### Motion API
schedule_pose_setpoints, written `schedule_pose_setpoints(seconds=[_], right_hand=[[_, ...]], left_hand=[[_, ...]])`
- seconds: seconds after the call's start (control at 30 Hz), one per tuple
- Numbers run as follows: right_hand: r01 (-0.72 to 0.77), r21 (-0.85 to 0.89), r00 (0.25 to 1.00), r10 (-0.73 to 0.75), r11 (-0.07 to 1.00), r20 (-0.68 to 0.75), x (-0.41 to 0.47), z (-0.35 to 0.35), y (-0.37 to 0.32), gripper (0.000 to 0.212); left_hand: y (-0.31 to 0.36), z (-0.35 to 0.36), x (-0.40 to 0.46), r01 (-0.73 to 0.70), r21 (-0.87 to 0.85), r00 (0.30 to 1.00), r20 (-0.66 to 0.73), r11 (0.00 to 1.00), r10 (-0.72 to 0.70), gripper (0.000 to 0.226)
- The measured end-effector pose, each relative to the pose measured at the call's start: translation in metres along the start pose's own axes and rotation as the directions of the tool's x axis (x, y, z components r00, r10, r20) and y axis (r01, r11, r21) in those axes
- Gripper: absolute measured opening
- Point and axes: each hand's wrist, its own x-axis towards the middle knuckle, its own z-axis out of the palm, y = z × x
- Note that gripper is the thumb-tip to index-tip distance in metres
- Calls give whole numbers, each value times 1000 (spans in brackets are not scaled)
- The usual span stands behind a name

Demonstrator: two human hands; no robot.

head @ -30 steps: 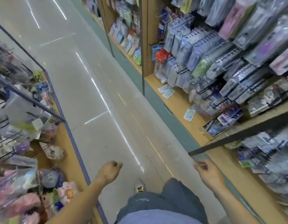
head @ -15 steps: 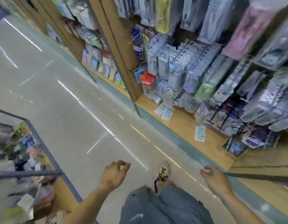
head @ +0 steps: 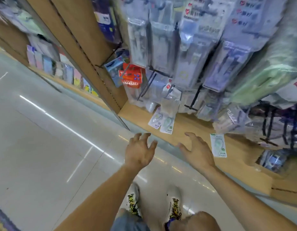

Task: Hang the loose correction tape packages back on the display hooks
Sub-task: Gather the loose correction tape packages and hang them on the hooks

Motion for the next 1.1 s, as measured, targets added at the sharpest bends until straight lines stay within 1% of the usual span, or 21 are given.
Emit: schedule_pose_setpoints(seconds=[0.1, 0.17, 0.23, 0.3, 0.43, 0.53, 0.6, 0.63, 0.7, 0.77, 0.8, 0.9, 0.97, 1.03, 1.1], right_hand=[[-20, -24, 998, 19, 1000, -61, 54, 44, 31, 61], [-5, -56, 995, -1, 998, -100, 88, 70, 55, 64], [29, -102, 988, -45, 994, -149, 120, 89, 78, 65], [66, -178, 975, -101, 982, -199, 150, 104, 98, 65], [81, -308, 916, -193, 948, -353, 200, 133, 132, 65], [62, -435, 852, -274, 898, -445, 225, 149, 146, 70], [59, -448, 819, -300, 892, -490, 231, 151, 150, 62], [59, -432, 800, -301, 900, -518, 230, 151, 154, 57], [30, -410, 738, -297, 912, -606, 222, 149, 167, 50], [-25, -374, 678, -260, 927, -688, 208, 144, 189, 46], [-62, -346, 663, -221, 936, -716, 200, 142, 201, 46], [-196, -283, 665, -85, 939, -742, 176, 137, 230, 53], [-283, -248, 684, 14, 926, -729, 165, 134, 240, 51], [-290, -257, 705, 24, 922, -709, 163, 136, 237, 49], [-258, -288, 720, -16, 922, -694, 167, 141, 225, 48]], left_hand=[[-11, 58, 66, -144, 61, 989, -29, 988, 146, 56], [-19, 96, 106, -242, 132, 965, -73, 961, 253, 59], [-25, 129, 144, -336, 164, 920, -155, 927, 361, 69], [-31, 155, 182, -405, 212, 866, -221, 889, 447, 73], [-32, 189, 239, -443, 396, 778, -276, 804, 564, 66], [-31, 208, 259, -450, 419, 737, -325, 789, 593, 70], [-30, 218, 269, -437, 467, 702, -357, 769, 616, 68], [-29, 223, 272, -438, 492, 672, -376, 752, 638, 64], [-23, 231, 275, -460, 510, 613, -409, 727, 675, 56], [-14, 241, 274, -503, 496, 591, -401, 708, 700, 52], [-9, 247, 272, -527, 481, 592, -384, 701, 709, 53], [-5, 257, 265, -581, 442, 615, -311, 683, 724, 60], [-6, 259, 261, -602, 456, 608, -270, 655, 747, 65], [-7, 257, 258, -615, 465, 590, -264, 637, 763, 68], [-9, 256, 256, -623, 466, 587, -253, 628, 769, 70]])
